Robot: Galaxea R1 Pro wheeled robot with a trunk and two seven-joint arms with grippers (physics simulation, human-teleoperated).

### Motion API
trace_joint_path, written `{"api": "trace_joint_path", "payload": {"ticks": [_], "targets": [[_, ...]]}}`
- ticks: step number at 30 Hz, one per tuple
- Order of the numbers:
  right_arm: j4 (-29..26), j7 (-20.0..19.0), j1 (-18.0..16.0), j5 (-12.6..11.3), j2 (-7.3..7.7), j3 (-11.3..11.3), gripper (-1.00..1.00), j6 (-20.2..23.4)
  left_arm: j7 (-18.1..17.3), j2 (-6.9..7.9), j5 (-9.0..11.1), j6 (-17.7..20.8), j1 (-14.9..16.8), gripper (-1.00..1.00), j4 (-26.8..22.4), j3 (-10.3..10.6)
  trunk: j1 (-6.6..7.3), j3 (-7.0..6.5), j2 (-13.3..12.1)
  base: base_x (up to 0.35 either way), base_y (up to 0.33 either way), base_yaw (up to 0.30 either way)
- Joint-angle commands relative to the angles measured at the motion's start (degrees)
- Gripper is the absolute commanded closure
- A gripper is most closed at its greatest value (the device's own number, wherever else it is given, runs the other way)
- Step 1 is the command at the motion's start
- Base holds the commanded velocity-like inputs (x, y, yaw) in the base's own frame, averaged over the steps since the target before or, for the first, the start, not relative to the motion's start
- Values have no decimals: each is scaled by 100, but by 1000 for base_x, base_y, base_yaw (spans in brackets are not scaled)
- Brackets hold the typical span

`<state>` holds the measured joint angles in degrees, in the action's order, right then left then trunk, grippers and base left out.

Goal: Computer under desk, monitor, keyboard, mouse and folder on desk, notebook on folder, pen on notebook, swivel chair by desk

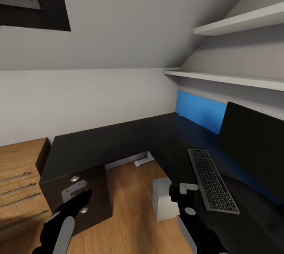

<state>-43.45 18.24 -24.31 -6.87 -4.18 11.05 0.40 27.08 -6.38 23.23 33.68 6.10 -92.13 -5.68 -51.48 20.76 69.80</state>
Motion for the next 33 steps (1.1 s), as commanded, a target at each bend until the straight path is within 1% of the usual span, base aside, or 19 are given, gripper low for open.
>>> {"api": "trace_joint_path", "payload": {"ticks": [1, 19, 26, 33], "targets": [[-6, 40, -4, -60, 5, 29, 100, 4, 43, -3, 59, 16, 5, -100, -7, -4, 0, 10, 5, 0, 0, 279], [4, 40, -4, -54, 5, 29, 100, 4, 43, -5, 59, 16, 5, -100, -7, -4, 0, 64, 5, 0, 0, 276], [0, 28, -4, -53, 21, 29, 100, -3, 43, -4, 60, 16, 5, -100, 0, -4, 0, 68, 5, 0, 0, 53], [-13, 20, -4, 7, 7, 61, 100, -9, 43, -3, 59, 16, 5, -100, 1, -4, 0, 68, 5, 0, 0, 2]]}}
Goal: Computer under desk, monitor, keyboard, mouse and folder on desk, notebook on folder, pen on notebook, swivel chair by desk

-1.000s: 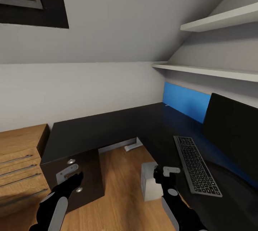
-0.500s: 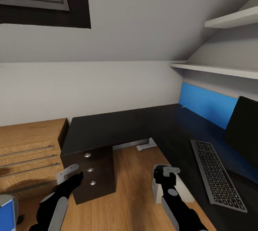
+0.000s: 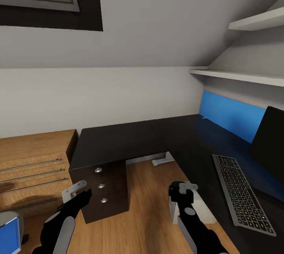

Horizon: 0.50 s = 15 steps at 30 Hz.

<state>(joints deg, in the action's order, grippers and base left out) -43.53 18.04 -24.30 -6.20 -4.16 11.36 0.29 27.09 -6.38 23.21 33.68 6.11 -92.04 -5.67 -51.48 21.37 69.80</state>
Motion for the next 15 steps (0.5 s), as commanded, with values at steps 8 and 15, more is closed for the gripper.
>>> {"api": "trace_joint_path", "payload": {"ticks": [8, 15], "targets": [[-16, 41, -4, -66, 3, 100, 100, -10, 42, 1, 55, 16, 4, -100, 1, 140, 0, 7, 4, 0, 0, 56], [-9, 50, -4, -58, 3, 103, 100, -14, 35, 4, 53, -6, 4, -100, 100, 237, 0, 7, 4, 0, 0, 255]]}}
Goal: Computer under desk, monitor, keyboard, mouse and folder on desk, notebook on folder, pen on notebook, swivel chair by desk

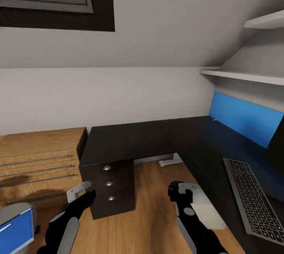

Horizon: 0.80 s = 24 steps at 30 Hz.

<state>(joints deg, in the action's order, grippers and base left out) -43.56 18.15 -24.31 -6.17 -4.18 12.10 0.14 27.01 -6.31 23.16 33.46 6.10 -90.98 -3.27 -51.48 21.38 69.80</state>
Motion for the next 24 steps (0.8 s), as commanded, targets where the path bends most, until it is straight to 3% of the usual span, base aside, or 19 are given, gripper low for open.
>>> {"api": "trace_joint_path", "payload": {"ticks": [1, 10, 19, 24], "targets": [[-5, 39, -4, -60, 5, 29, 100, 2, 42, -3, 58, 14, 5, -100, -1, 8, 0, 7, 4, 0, 0, 273], [5, 40, -4, -59, 5, 43, 100, -5, 41, -2, 57, 4, 5, -100, 10, 36, 0, 7, 4, 25, 0, 276], [5, 40, -4, -59, 5, 39, 100, -5, 38, -2, 60, -3, 5, -100, 10, 50, 0, 7, 4, 244, 0, 277], [5, 40, -4, -59, 5, 39, 100, -5, 38, -1, 66, 10, 5, -100, 10, 53, 22, -11, -36, 66, 0, 277]]}}
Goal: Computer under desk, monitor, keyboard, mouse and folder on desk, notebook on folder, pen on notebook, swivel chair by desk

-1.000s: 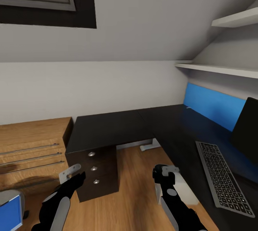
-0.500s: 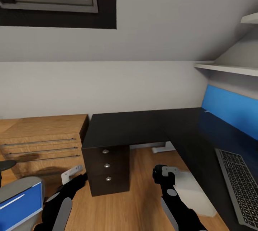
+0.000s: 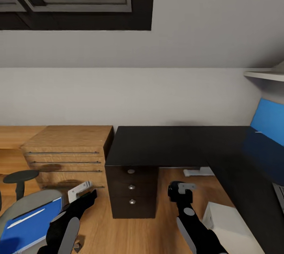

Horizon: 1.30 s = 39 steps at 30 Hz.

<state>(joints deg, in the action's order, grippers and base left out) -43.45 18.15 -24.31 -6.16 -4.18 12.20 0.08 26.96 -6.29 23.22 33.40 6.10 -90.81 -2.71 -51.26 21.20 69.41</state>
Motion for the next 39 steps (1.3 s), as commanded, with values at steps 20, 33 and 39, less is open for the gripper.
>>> {"api": "trace_joint_path", "payload": {"ticks": [20, 33, 39], "targets": [[-6, 39, -4, -61, 5, 35, 100, 1, 46, -8, 52, 2, 5, -100, -7, 12, 439, -353, -799, 10, 0, 277], [-11, 31, -4, -61, 8, 35, 100, 8, 55, -4, 51, 0, 5, -100, -7, 156, 725, -586, -1320, 208, 0, 93], [-14, 41, -4, -61, 12, 29, 100, 5, 55, -4, 29, 0, 5, -100, -7, 210, 857, -694, -1561, 241, 0, 4]]}}
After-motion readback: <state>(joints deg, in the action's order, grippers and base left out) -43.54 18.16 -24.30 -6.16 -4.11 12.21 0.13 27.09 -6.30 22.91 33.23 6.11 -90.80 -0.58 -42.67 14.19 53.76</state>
